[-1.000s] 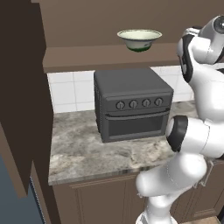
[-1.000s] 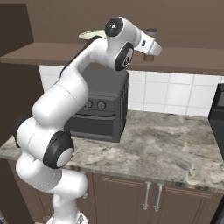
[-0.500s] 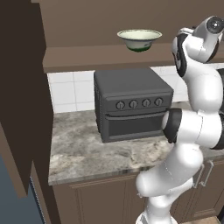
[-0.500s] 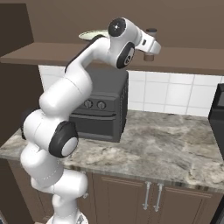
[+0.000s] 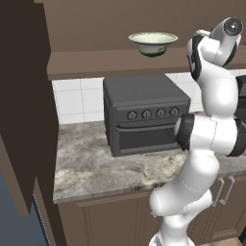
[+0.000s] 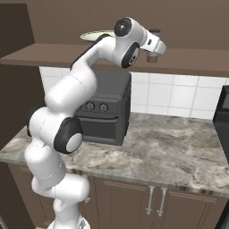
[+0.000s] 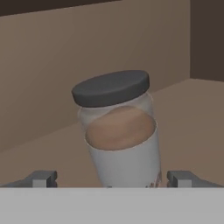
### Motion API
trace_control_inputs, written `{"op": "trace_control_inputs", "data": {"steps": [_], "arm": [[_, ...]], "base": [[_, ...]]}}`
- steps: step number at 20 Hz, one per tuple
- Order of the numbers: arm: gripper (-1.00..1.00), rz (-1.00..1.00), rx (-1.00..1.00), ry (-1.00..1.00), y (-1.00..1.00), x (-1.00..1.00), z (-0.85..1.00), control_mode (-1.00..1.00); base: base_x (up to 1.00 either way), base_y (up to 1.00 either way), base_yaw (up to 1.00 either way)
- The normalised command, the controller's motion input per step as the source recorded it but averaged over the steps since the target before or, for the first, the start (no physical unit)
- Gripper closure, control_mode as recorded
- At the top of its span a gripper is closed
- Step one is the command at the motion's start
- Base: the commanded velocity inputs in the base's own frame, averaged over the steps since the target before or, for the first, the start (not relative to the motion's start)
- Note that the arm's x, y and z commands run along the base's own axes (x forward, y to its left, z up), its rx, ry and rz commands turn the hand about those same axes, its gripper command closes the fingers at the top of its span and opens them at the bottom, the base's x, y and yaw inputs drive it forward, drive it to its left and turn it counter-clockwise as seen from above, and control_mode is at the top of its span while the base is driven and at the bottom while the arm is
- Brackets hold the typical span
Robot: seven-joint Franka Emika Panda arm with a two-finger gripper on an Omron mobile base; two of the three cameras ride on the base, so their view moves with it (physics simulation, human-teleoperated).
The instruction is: Take the cinnamon bottle from the cabinet and place it on the dining table, next to the plate with the cupcake. Then take the chocolate from the dining counter and place it on the cupcake plate.
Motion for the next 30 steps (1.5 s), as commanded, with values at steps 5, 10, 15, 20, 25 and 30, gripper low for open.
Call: {"op": "trace_control_inputs", "data": {"steps": [5, 10, 15, 20, 25, 30], "arm": [[-1.00, 0.00, 0.00, 0.00, -0.10, 0.14, -0.02, -1.00], [-1.00, 0.00, 0.00, 0.00, -0.05, 0.26, -0.07, -1.00], [-1.00, 0.00, 0.00, 0.00, -0.11, 0.19, -0.02, -1.00], [1.00, 0.00, 0.00, 0.00, -0.03, 0.03, -0.03, -1.00], [1.00, 0.00, 0.00, 0.00, -0.01, -0.12, 0.00, -1.00], [1.00, 0.00, 0.00, -0.13, 0.00, -0.83, 0.00, -1.00]], "base": [[0.00, 0.00, 0.00], [0.00, 0.00, 0.00], [0.00, 0.00, 0.00], [0.00, 0.00, 0.00], [0.00, 0.00, 0.00], [0.00, 0.00, 0.00]]}}
